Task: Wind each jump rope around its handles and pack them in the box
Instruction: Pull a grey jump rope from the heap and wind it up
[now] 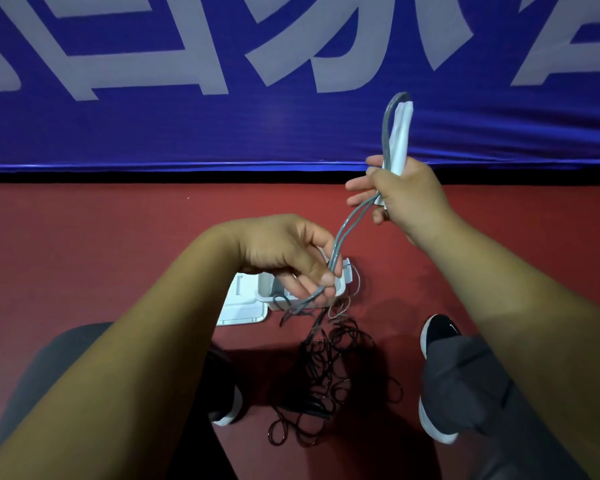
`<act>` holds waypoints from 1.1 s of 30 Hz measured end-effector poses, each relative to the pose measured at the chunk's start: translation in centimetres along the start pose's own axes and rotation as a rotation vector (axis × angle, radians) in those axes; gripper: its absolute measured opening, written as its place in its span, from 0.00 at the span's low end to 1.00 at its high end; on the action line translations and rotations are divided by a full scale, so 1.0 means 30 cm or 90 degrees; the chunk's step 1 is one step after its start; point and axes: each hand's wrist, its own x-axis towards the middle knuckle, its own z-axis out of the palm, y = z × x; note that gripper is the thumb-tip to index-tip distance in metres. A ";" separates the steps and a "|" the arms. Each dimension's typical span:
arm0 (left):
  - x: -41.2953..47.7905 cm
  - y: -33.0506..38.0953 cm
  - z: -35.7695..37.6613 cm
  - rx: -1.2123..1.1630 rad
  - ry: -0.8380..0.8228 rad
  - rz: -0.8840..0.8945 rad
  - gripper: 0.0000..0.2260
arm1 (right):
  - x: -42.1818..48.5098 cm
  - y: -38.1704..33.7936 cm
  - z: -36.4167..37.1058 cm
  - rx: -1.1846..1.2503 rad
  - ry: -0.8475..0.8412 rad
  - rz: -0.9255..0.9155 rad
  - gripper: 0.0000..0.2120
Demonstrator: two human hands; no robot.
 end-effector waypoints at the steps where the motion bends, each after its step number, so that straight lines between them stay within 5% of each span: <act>1: -0.005 0.004 0.002 0.002 0.032 0.016 0.07 | 0.007 0.004 0.000 0.002 0.013 0.003 0.13; 5: -0.016 0.023 -0.014 -0.076 0.197 0.151 0.07 | 0.034 0.019 0.006 0.027 0.046 0.034 0.14; 13: 0.036 -0.031 -0.031 -0.257 0.516 0.129 0.11 | 0.009 0.033 0.057 0.050 -0.007 0.075 0.10; 19: 0.023 -0.036 -0.080 -0.293 0.461 0.162 0.03 | 0.022 0.026 0.057 0.112 -0.019 0.067 0.16; 26: -0.046 -0.109 -0.167 0.194 0.474 0.123 0.05 | -0.021 -0.035 0.025 0.133 -0.185 0.119 0.16; 33: -0.024 -0.124 -0.193 0.454 0.529 0.117 0.09 | -0.079 -0.041 0.001 0.089 -0.378 0.275 0.25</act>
